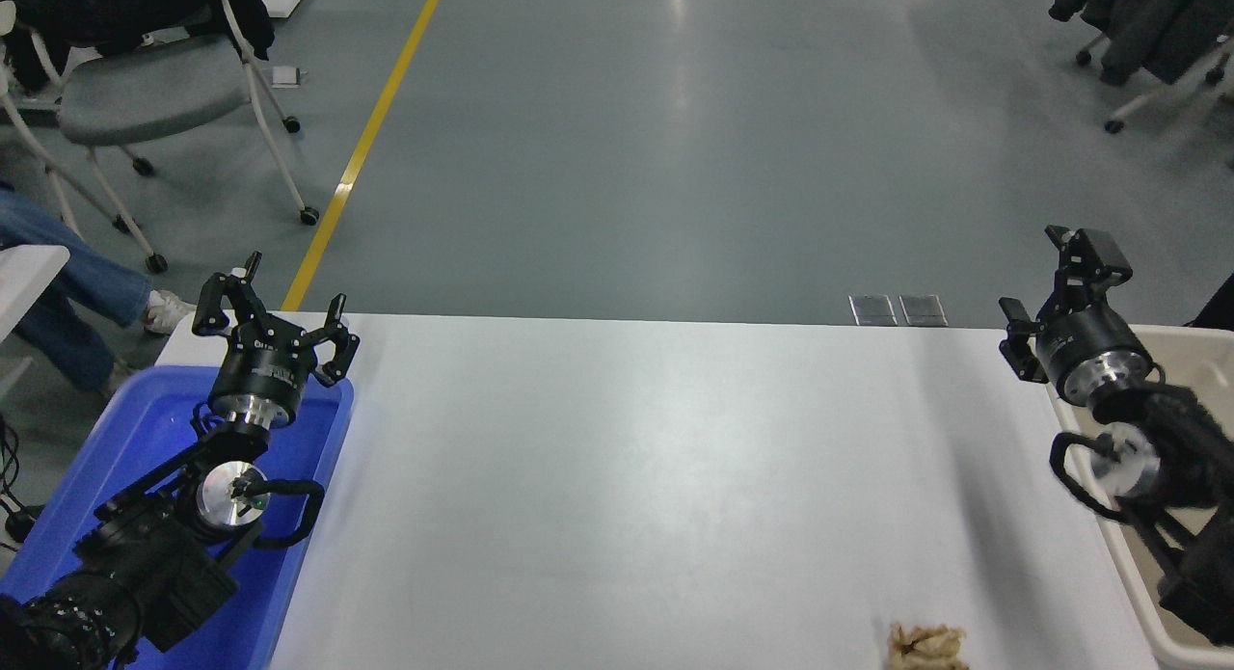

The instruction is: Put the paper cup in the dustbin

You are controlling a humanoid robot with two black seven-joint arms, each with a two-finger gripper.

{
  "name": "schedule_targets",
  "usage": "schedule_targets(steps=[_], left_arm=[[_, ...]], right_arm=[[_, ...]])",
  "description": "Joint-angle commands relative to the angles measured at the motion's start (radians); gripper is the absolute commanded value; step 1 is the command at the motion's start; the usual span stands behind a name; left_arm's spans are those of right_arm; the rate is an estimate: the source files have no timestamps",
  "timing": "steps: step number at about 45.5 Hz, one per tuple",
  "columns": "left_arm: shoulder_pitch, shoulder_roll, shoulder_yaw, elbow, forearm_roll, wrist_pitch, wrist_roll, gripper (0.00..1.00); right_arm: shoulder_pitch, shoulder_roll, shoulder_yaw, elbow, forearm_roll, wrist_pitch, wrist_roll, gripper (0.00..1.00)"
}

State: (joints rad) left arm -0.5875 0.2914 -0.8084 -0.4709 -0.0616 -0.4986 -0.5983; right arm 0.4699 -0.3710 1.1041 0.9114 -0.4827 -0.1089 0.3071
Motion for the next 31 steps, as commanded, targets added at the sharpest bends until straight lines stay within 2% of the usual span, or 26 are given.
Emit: schedule_targets(steps=[1, 31], left_arm=[[0.0, 0.0, 0.0, 0.0, 0.0, 0.0, 0.0, 1.0], [0.0, 0.0, 0.0, 0.0, 0.0, 0.0, 0.0, 1.0]], right_arm=[[-0.076, 0.138, 0.138, 0.032, -0.05, 0.058, 0.04, 0.99], [-0.08, 0.139, 0.128, -0.029, -0.036, 0.094, 0.087, 0.99]])
